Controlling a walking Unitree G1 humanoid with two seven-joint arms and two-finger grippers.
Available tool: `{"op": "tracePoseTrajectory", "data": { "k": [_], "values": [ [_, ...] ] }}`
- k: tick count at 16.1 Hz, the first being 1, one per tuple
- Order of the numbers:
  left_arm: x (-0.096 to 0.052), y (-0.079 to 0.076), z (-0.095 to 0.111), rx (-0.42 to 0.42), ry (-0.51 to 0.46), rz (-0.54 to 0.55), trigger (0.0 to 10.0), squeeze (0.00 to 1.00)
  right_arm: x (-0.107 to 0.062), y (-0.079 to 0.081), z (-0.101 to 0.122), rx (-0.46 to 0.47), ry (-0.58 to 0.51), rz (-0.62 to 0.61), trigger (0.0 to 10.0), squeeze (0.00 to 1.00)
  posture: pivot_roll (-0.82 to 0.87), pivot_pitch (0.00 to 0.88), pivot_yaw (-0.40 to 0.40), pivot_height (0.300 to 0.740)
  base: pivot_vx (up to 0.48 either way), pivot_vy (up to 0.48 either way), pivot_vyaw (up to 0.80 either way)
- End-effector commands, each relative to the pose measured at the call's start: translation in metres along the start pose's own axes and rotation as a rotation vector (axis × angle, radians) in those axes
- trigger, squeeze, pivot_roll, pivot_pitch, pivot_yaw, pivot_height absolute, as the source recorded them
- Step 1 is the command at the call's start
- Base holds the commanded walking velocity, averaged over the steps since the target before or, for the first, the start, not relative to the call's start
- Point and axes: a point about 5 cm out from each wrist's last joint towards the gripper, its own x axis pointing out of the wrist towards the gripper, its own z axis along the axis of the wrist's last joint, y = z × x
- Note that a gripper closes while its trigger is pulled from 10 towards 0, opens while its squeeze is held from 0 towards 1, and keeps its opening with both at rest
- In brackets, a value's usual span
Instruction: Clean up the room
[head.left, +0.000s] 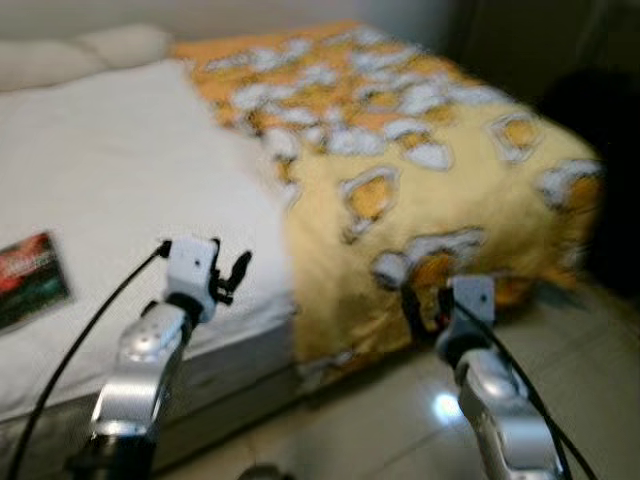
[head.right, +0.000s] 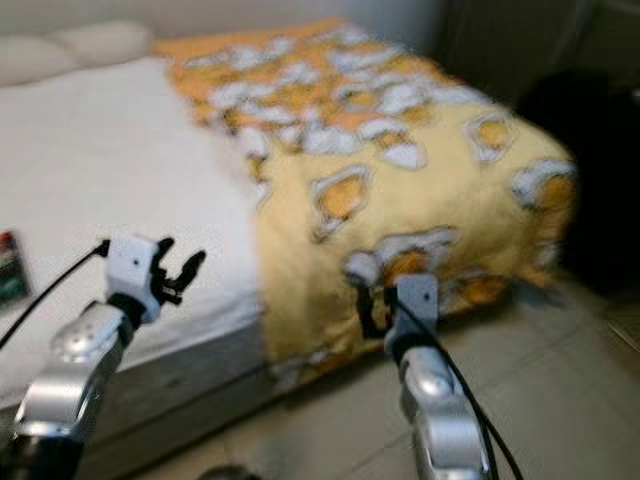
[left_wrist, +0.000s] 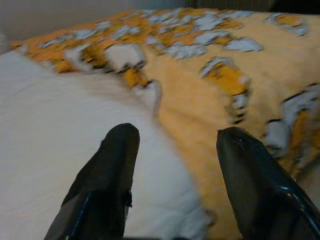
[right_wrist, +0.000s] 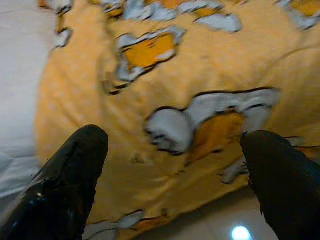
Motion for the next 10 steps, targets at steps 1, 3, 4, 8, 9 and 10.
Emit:
{"op": "tracePoseTrajectory", "data": {
  "k": [1,3,4,8,9,10],
  "values": [
    [0.0030,-0.0020,0.0056,0.015,-0.019,-0.005,10.0,0.00,0.0006,-0.0033,0.0046,0.008,-0.014,-0.007,10.0,0.00,0.08,0.000,0.037,0.740,0.307,0.000,-0.78],
    [0.0030,-0.0021,0.0056,0.014,-0.022,-0.003,10.0,0.00,0.0010,-0.0039,0.0044,-0.007,-0.010,-0.006,10.0,0.00,0.08,0.000,0.033,0.740,0.317,0.000,-0.78],
    [0.0029,-0.0018,0.0054,0.012,-0.022,-0.001,10.0,0.00,0.0012,-0.0041,0.0045,-0.010,-0.011,-0.006,10.0,0.00,0.08,0.000,0.032,0.740,0.330,0.000,-0.56],
    [0.0029,-0.0002,0.0048,0.012,-0.021,0.011,10.0,0.00,0.0024,-0.0026,0.0056,-0.023,-0.015,0.010,10.0,0.00,0.09,0.000,0.027,0.740,0.337,0.000,0.00],
    [0.0029,0.0010,0.0048,0.013,-0.020,0.018,10.0,0.00,0.0030,-0.0021,0.0058,-0.026,-0.014,0.014,10.0,0.00,0.09,0.000,0.026,0.740,0.349,0.000,0.00],
    [0.0026,0.0022,0.0044,0.014,-0.018,0.027,10.0,0.00,0.0033,-0.0025,0.0059,-0.027,-0.014,0.015,10.0,0.00,0.09,0.000,0.026,0.740,0.368,0.000,0.00]
  ]
}}
